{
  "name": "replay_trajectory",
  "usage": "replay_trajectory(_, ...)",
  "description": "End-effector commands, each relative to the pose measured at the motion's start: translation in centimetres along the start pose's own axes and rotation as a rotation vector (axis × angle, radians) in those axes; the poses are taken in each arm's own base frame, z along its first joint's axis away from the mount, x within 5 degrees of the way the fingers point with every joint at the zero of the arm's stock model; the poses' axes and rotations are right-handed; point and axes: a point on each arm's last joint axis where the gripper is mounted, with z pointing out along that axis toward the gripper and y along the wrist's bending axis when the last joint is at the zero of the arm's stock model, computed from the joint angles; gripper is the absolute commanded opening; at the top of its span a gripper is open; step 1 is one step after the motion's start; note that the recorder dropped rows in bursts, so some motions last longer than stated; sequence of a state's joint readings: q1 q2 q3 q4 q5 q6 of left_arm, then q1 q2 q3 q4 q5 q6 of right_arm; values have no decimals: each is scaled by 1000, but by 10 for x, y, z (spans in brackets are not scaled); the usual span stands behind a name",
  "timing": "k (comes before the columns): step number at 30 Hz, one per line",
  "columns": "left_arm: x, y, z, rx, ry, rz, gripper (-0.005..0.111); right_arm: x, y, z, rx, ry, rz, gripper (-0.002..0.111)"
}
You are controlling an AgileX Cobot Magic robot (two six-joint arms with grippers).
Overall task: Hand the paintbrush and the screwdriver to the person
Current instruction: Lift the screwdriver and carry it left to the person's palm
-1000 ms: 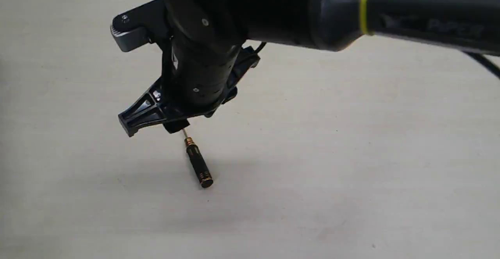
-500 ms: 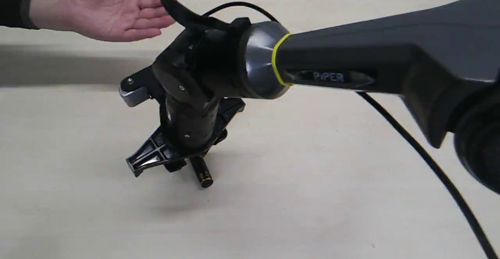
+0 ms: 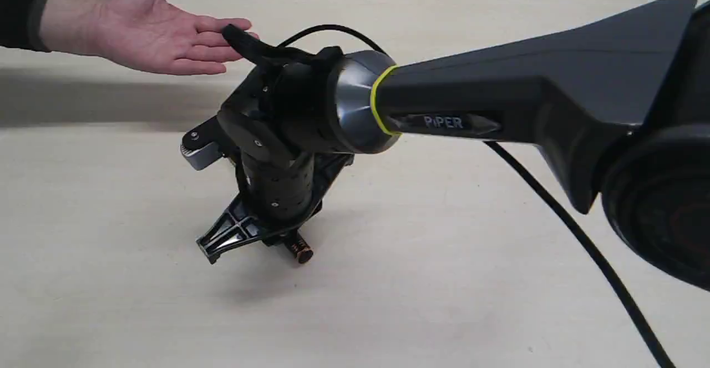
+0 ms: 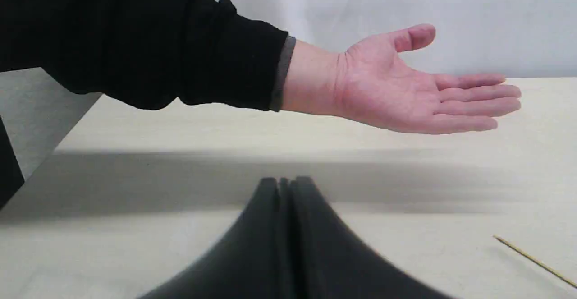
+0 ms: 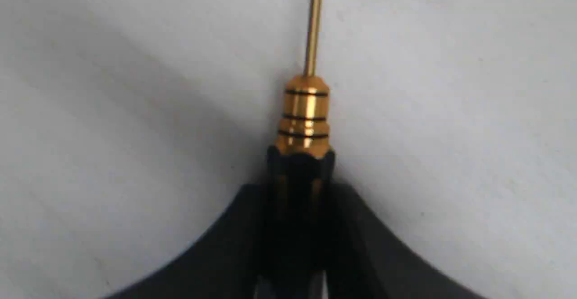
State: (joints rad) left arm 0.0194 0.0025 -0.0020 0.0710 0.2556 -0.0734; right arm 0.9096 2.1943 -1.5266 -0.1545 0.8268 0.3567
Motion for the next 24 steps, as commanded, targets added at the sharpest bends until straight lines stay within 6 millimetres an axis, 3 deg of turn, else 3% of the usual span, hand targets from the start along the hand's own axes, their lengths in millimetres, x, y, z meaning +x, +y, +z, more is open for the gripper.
replay_trajectory(1, 0, -1, 0, 9, -7, -3, 0, -3, -4, -26, 3, -47, -11, 4)
replay_trajectory(4, 0, -1, 0, 9, -7, -3, 0, -5, -5, -54, -31, -102, 13, 4)
replay_trajectory(9, 0, -1, 0, 9, -7, -3, 0, -5, -12, -121, -75, -256, 32, 4)
replay_trajectory(14, 0, -1, 0, 9, -7, -3, 0, -3, -20, -189, -138, -497, 44, 4)
replay_trajectory(17, 0, -1, 0, 9, -7, -3, 0, -6, -22, -218, -191, -668, 47, 4)
replay_trajectory(21, 0, -1, 0, 9, -7, -3, 0, -15, -19, -234, -249, -848, 42, 4)
replay_trajectory(24, 0, -1, 0, 9, -7, -3, 0, -26, -15, -224, -250, -915, 12, 4)
